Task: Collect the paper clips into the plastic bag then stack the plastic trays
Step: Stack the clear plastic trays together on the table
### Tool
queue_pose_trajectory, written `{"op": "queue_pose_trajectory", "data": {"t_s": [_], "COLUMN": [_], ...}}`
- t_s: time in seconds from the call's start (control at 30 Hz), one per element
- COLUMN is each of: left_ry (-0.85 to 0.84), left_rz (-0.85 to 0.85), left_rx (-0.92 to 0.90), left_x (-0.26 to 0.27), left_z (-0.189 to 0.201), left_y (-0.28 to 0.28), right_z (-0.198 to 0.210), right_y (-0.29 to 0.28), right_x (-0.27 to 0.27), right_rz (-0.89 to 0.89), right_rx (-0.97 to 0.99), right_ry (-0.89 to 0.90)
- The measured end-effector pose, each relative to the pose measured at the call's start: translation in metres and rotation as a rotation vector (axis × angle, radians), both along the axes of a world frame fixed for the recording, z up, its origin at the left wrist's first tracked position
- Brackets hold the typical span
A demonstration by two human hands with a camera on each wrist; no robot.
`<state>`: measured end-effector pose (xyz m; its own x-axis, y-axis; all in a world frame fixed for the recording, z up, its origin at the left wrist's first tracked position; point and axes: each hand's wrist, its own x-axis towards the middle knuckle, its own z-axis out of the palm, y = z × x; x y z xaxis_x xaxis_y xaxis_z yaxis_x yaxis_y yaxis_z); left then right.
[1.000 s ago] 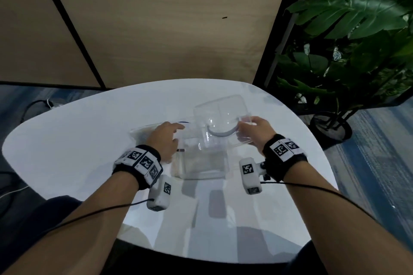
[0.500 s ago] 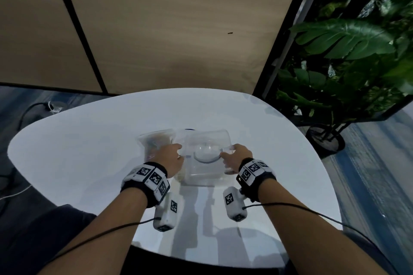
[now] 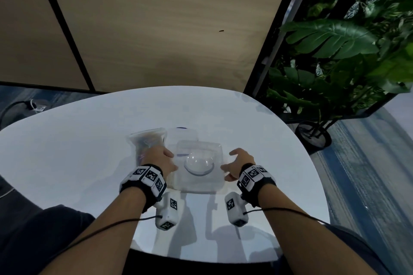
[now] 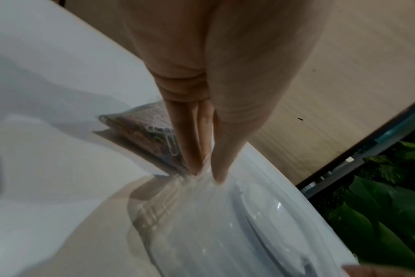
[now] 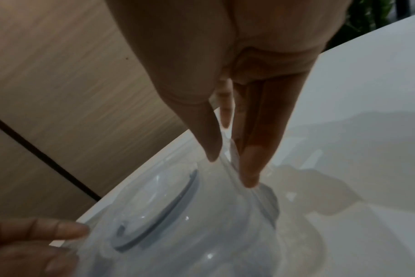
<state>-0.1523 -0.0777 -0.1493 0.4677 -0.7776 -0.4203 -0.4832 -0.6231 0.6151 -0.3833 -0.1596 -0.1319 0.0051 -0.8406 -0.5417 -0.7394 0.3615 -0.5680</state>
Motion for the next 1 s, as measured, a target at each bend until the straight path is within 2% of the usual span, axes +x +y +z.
{"op": "queue_pose_trajectory", "data": {"t_s": [0.17, 0.4, 0.6, 0.8, 1.0], "left_ry": [-0.055, 0.008, -0.019, -0.047, -0.023], "left_rz": [0.003, 0.035, 0.051, 0.091, 0.075], "left_rx": [0.042, -0.059, -0.118, -0.076, -0.073], "left_x": [-0.010, -0.016, -0.036, -0.046, -0.028], "left_z": [0.007, 0.012, 0.011, 0.027, 0.014], "left_y": [0.005, 0.013, 0.015, 0.012, -0.016], "right_z": [-0.007, -0.005, -0.008, -0.002, 0.013], "right_y": [0.022, 0.012, 0.009, 0.008, -0.024], "right_x": [-0.011, 0.003, -0.005, -0.008, 0.012], "right_rz": [-0.115, -0.035, 0.039, 0.229, 0.477], "right_rx": [-0.028, -0.084, -0.142, -0.216, -0.292], "right_ry": [-0.006, 0.114, 0.082, 0.180, 0.396]}}
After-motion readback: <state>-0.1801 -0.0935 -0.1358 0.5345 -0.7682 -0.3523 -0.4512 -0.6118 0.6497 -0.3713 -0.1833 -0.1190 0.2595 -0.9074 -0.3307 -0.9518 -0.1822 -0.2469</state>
